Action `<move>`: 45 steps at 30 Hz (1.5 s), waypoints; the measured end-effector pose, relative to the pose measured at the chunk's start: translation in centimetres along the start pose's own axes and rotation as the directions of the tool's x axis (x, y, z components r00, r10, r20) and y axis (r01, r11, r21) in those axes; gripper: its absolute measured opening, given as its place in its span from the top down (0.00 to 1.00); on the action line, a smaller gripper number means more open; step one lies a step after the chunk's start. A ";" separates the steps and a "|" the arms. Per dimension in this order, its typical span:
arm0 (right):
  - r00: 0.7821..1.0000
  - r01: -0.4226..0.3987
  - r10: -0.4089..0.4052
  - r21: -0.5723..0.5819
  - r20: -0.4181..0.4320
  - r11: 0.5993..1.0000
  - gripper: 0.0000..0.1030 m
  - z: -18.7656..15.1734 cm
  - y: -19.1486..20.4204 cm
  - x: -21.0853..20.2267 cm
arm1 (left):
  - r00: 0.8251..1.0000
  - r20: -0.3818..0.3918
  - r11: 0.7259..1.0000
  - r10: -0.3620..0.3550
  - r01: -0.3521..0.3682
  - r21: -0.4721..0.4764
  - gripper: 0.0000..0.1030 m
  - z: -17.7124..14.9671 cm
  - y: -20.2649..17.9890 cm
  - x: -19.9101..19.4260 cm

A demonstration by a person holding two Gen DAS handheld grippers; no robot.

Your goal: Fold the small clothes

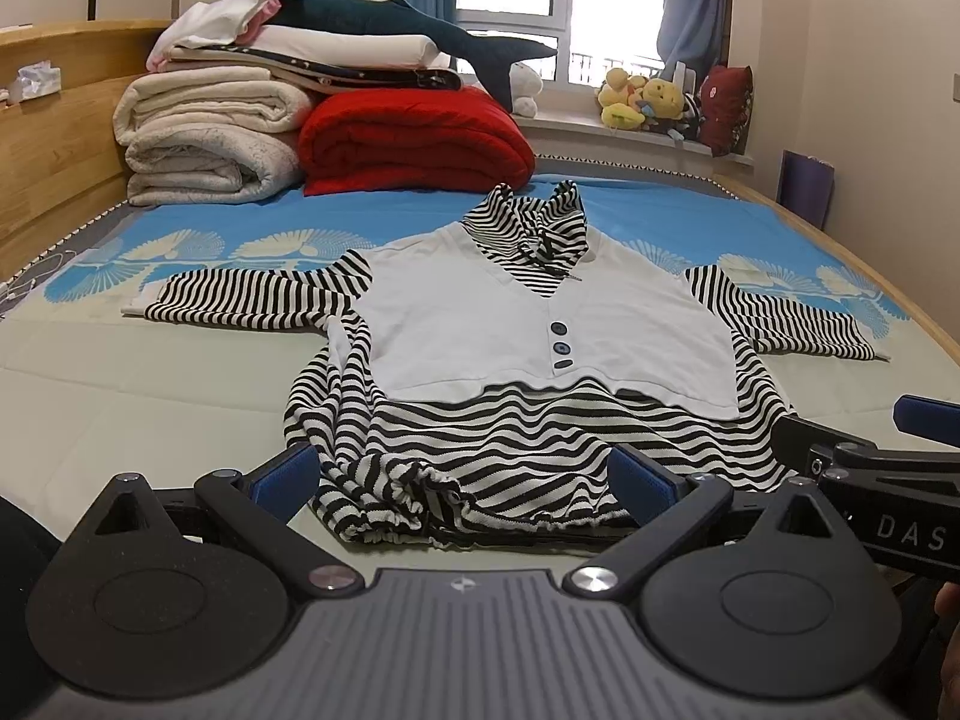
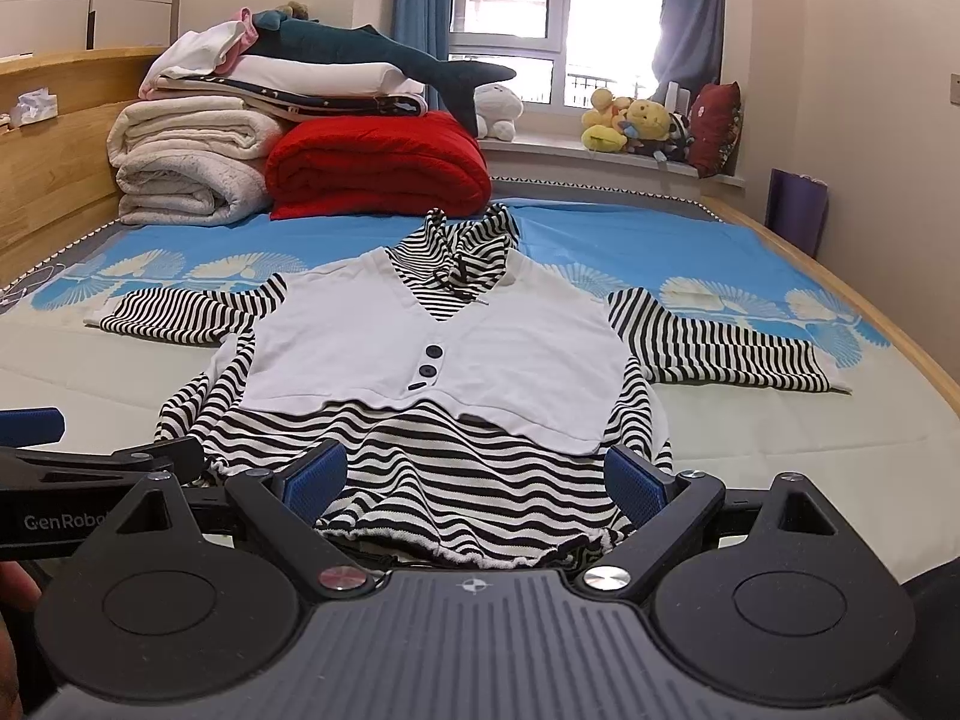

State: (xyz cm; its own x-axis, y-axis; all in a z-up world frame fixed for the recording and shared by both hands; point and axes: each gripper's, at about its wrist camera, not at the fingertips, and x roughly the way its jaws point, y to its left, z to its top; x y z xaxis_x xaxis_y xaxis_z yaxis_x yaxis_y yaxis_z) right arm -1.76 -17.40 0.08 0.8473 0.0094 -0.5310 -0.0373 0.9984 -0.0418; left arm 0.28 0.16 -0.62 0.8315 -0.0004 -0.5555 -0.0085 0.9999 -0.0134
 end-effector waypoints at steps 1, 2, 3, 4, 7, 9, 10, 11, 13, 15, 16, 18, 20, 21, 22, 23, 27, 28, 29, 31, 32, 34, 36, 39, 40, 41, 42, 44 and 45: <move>1.000 0.000 0.000 0.000 0.000 1.000 0.10 0.0 0.0 0.0 | 1.000 0.000 1.000 0.000 0.000 0.000 0.01 0.0 0.0 0.1; 1.000 0.000 0.000 0.001 0.000 1.000 0.10 0.0 0.0 0.0 | 1.000 0.000 1.000 0.000 0.000 0.000 0.01 0.0 0.0 0.0; 1.000 0.000 0.000 0.001 0.000 1.000 0.10 0.0 0.0 0.0 | 1.000 0.000 1.000 0.000 0.000 0.001 0.01 0.0 0.0 0.0; 1.000 0.000 0.000 0.001 0.000 1.000 0.10 0.0 0.0 0.0 | 1.000 0.000 1.000 0.000 0.000 0.001 0.01 0.0 0.0 0.1; 1.000 0.002 -0.002 0.001 0.003 1.000 0.10 0.0 0.0 0.0 | 1.000 0.005 1.000 -0.008 0.008 0.004 0.01 -0.2 -0.2 0.2; 0.999 0.023 -0.023 0.007 0.036 1.000 0.10 0.1 -0.2 -0.3 | 1.000 0.012 1.000 -0.014 0.014 0.010 0.01 -0.1 -0.4 -0.1; 0.997 0.034 -0.035 0.020 0.068 0.999 0.11 0.3 -0.4 -0.7 | 0.999 0.028 1.000 -0.026 0.025 0.019 0.01 0.1 -0.5 -0.3; 0.994 0.038 -0.042 0.037 0.105 0.999 0.11 0.7 -0.8 -1.1 | 0.998 0.044 0.999 -0.032 0.031 0.035 0.01 0.7 -0.7 -0.7; 0.984 0.032 -0.045 0.078 0.172 0.996 0.11 1.7 -2.0 -2.0 | 0.994 0.095 0.996 -0.059 0.052 0.073 0.01 1.9 -0.9 -1.8; 0.975 0.028 -0.049 0.100 0.217 0.995 0.12 3.0 -3.5 -2.7 | 0.980 0.171 0.987 -0.106 0.083 0.137 0.01 3.4 -1.0 -2.8; 0.969 0.026 -0.050 0.103 0.241 0.994 0.12 3.8 -4.3 -2.9 | 0.972 0.195 0.979 -0.133 0.097 0.181 0.01 4.3 -1.0 -3.1; 0.957 0.025 -0.050 0.091 0.284 0.996 0.12 5.4 -6.1 -2.9 | 0.953 0.239 0.961 -0.184 0.123 0.247 0.01 6.0 -0.4 -3.4; 0.951 0.029 -0.047 0.065 0.306 0.997 0.15 6.7 -7.8 -2.2 | 0.933 0.267 0.948 -0.242 0.169 0.271 0.03 7.5 0.7 -2.9; 0.942 0.056 -0.075 0.067 0.328 0.996 0.15 7.3 -8.8 -1.9 | 0.926 0.267 0.942 -0.266 0.190 0.276 0.05 8.2 1.3 -2.2; 0.931 0.080 -0.101 0.075 0.350 0.994 0.15 7.4 -9.5 -1.4 | 0.924 0.246 0.938 -0.291 0.226 0.262 0.17 8.6 2.1 -1.2; 0.920 0.102 -0.126 0.084 0.370 0.991 0.16 7.4 -10.3 -0.9 | 0.941 0.166 0.936 -0.294 0.248 0.248 0.39 8.9 2.8 0.8; 0.944 0.169 -0.195 0.118 0.265 0.979 0.25 5.3 -12.9 3.4 | 0.969 -0.032 0.961 -0.246 0.248 0.126 0.69 7.9 5.4 7.9; 0.965 0.176 -0.202 0.155 0.168 0.972 0.29 5.1 -13.5 4.8 | 0.974 -0.118 0.975 -0.194 0.205 0.087 0.69 7.3 5.7 9.7; 0.979 0.161 -0.182 0.204 0.088 0.966 0.31 4.7 -14.2 6.0 | 0.969 -0.194 0.985 -0.150 0.165 0.059 0.69 7.2 6.2 11.4; 0.991 0.137 -0.129 0.289 -0.047 0.947 0.32 3.7 -15.7 8.1 | 0.958 -0.251 0.988 -0.140 0.150 0.021 0.66 7.2 6.9 13.5; 0.988 0.143 -0.117 0.297 -0.102 0.944 0.32 3.3 -15.9 9.0 | 0.953 -0.280 0.991 -0.119 0.131 0.022 0.59 7.1 7.0 14.3; 0.978 0.141 -0.083 0.312 -0.192 0.940 0.32 2.6 -16.2 10.6 | 0.943 -0.327 0.998 -0.056 0.066 0.017 0.47 6.9 7.7 15.7; 0.967 0.131 -0.043 0.347 -0.250 0.928 0.32 2.4 -16.5 12.1 | 0.920 -0.389 0.998 -0.046 0.027 -0.054 0.40 6.1 9.1 16.7; 0.947 0.139 -0.018 0.360 -0.321 0.922 0.32 1.7 -16.0 13.7 | 0.875 -0.480 0.985 -0.063 -0.023 -0.172 0.35 5.3 11.0 18.7; 0.941 0.141 -0.011 0.363 -0.338 0.921 0.32 1.7 -15.8 13.9 | 0.867 -0.494 0.981 -0.063 -0.037 -0.190 0.33 4.8 11.3 19.3; 0.934 0.141 0.000 0.367 -0.358 0.920 0.32 1.5 -15.7 14.2 | 0.860 -0.508 0.978 -0.057 -0.054 -0.201 0.33 4.4 11.5 19.6; 0.923 0.141 0.012 0.368 -0.385 0.919 0.32 1.2 -15.6 14.7 | 0.851 -0.522 0.976 -0.052 -0.068 -0.208 0.33 4.2 11.7 19.8; 0.900 0.149 0.019 0.350 -0.436 0.925 0.32 0.4 -15.2 15.7 | 0.842 -0.538 0.973 -0.039 -0.091 -0.212 0.33 4.0 12.1 20.4; 0.884 0.155 0.018 0.331 -0.466 0.931 0.32 -0.1 -14.9 16.2 | 0.840 -0.541 0.972 -0.031 -0.100 -0.211 0.33 3.9 12.2 20.6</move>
State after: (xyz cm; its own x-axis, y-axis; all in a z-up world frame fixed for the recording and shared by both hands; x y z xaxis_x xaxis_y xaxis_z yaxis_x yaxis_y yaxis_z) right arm 12.46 -32.13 -7.98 0.5016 0.0009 -0.8651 0.2721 0.9491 0.1588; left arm 19.43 12.43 -8.97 0.3981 -0.0398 -0.9165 -0.2084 0.9690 -0.1326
